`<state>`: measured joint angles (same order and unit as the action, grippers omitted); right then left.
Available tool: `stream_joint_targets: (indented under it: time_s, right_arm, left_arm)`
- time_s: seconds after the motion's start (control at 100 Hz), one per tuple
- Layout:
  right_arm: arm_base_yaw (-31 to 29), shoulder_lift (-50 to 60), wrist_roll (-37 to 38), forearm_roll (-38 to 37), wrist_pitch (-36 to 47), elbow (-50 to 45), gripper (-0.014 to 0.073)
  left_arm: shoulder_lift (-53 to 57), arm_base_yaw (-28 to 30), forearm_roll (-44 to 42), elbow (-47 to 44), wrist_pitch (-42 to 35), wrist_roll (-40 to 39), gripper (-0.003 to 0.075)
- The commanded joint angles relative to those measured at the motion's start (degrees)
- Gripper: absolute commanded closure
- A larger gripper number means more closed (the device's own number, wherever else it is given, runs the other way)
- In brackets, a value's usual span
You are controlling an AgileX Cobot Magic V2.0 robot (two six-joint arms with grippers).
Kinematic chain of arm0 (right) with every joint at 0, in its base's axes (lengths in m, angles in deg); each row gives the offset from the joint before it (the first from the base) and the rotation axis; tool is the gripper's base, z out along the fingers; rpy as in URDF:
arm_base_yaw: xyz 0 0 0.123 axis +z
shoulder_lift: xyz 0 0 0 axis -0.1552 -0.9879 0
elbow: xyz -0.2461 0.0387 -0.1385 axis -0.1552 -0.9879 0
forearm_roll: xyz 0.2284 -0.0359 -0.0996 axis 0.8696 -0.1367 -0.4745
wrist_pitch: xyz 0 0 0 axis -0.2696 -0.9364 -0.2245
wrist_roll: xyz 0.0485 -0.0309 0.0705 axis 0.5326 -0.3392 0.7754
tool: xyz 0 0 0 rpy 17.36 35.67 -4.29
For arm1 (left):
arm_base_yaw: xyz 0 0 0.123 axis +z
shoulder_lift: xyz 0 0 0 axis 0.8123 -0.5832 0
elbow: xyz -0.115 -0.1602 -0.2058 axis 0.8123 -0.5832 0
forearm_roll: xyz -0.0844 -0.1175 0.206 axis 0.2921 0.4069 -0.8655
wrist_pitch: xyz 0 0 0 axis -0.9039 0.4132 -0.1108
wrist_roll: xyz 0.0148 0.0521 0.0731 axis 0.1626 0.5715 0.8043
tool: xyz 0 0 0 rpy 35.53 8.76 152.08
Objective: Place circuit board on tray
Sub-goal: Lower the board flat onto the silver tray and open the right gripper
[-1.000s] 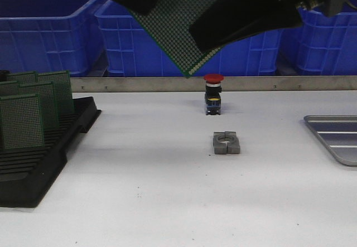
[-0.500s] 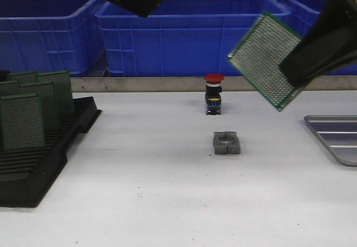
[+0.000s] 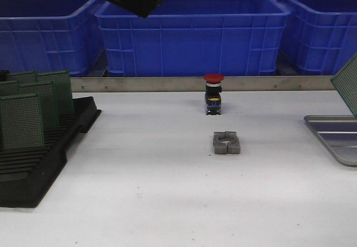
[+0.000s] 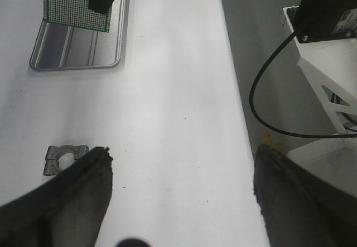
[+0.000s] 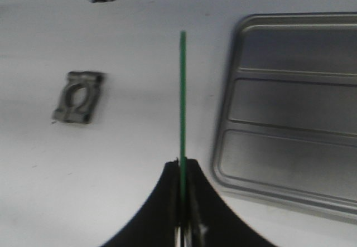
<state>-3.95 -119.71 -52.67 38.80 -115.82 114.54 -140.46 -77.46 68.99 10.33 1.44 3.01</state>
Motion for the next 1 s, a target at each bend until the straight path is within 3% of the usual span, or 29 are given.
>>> stream_joint_targets:
  time_s: [0.0, 0.39, 0.44, 0.51, 0.63, 0.7, 0.74, 0.99]
  right_arm:
    - [-0.53, -1.47, 0.0, 1.93, 4.78, 1.56, 0.0662]
    - [-0.53, -7.95, -0.05, 1.99, 9.86, 2.24, 0.0649]
    - [-0.53, -7.95, -0.1, 1.99, 10.78, 2.24, 0.0604]
    - [-0.53, -7.95, -0.22, 1.99, 11.06, 2.24, 0.0468]
    - [-0.53, -7.95, -0.22, 1.99, 12.11, 2.24, 0.0095]
    - [-0.53, -7.95, -0.22, 1.99, 12.62, 2.24, -0.0043]
    - [-0.53, -7.95, -0.22, 1.93, 12.62, 2.24, -0.0073]
    - [-0.53, -7.95, -0.22, 1.52, 12.91, 2.24, -0.0029]
  left_arm:
    - [1.75, -0.54, 3.99, 1.61, 0.17, -0.6, 0.0218]
    - [1.75, -0.54, 3.99, 1.61, 0.17, -0.6, 0.0218]
    - [1.75, -0.54, 3.99, 1.61, 0.17, -0.6, 0.0218]
    - [1.75, -0.54, 3.99, 1.61, 0.17, -0.6, 0.0218]
    - [1.75, -0.54, 3.99, 1.61, 0.17, -0.6, 0.0218]
    - [1.75, -0.54, 3.67, 1.61, 0.17, -0.6, 0.0218]
    - [1.75, -0.54, 2.8, 1.61, 0.17, -0.6, 0.0218]
    - [1.75, 2.74, -10.22, 1.75, -1.83, -0.6, 0.0218]
